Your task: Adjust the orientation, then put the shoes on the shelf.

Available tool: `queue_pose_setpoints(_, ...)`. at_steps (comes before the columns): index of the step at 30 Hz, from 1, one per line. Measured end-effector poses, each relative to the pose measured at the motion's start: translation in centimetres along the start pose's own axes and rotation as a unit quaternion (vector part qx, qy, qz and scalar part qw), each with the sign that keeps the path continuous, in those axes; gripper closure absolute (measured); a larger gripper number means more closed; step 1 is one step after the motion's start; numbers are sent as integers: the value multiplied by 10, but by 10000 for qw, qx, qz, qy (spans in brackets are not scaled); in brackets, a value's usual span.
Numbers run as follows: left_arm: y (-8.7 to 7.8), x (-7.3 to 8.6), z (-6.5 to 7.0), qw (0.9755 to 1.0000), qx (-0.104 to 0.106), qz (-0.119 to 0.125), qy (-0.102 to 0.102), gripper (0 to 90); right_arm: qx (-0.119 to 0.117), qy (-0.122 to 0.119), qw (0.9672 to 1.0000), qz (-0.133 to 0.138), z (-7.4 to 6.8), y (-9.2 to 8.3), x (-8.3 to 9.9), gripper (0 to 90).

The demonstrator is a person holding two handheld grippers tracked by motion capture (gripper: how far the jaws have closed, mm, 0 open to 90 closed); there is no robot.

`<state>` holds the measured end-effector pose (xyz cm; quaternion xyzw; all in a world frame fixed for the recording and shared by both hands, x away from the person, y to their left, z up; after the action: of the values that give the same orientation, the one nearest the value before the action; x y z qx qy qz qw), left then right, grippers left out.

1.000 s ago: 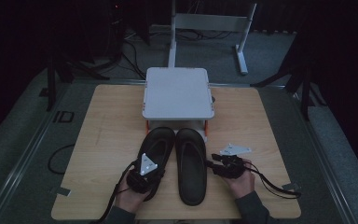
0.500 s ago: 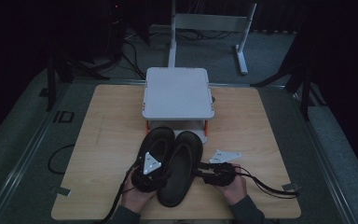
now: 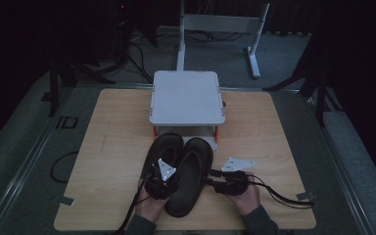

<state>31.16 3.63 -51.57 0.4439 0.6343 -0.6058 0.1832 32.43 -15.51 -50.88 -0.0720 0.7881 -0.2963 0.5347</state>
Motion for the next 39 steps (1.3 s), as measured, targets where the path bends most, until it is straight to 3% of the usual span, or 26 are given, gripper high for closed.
queue_pose_setpoints(3, 1, 1, 1, 9999, -114, -30, -99, 695, 58, 2, 10000, 66, 0, -7, -1, 581)
queue_pose_setpoints(9, 2, -1, -2, 9988, -339, -91, -343, 748, 236, 22, 9995, 218, 6, -23, -1, 578)
queue_pose_setpoints(22, 2, -14, -6, 9974, -480, -48, -530, 753, 499, 173, 9978, 402, 19, -46, 4, 580)
queue_pose_setpoints(30, 6, -21, -5, 9957, -596, -54, -703, 754, 568, 243, 9971, 453, 24, -52, 8, 582)
queue_pose_setpoints(39, 13, -29, -2, 9948, -662, -11, -770, 754, 651, 173, 9973, 307, 26, -51, 11, 582)
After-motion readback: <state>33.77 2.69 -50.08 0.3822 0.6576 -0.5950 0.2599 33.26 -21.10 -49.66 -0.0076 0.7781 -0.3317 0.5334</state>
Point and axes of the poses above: each handheld gripper's, and its own axes: y roughly forward along the jaws, x roughly out of its underside, z roughly to its right, the point moved 6 cm from there along y, roughly forward along the jaws, and after that the axes turned 15 degrees about -x, right-handed, at the moved point
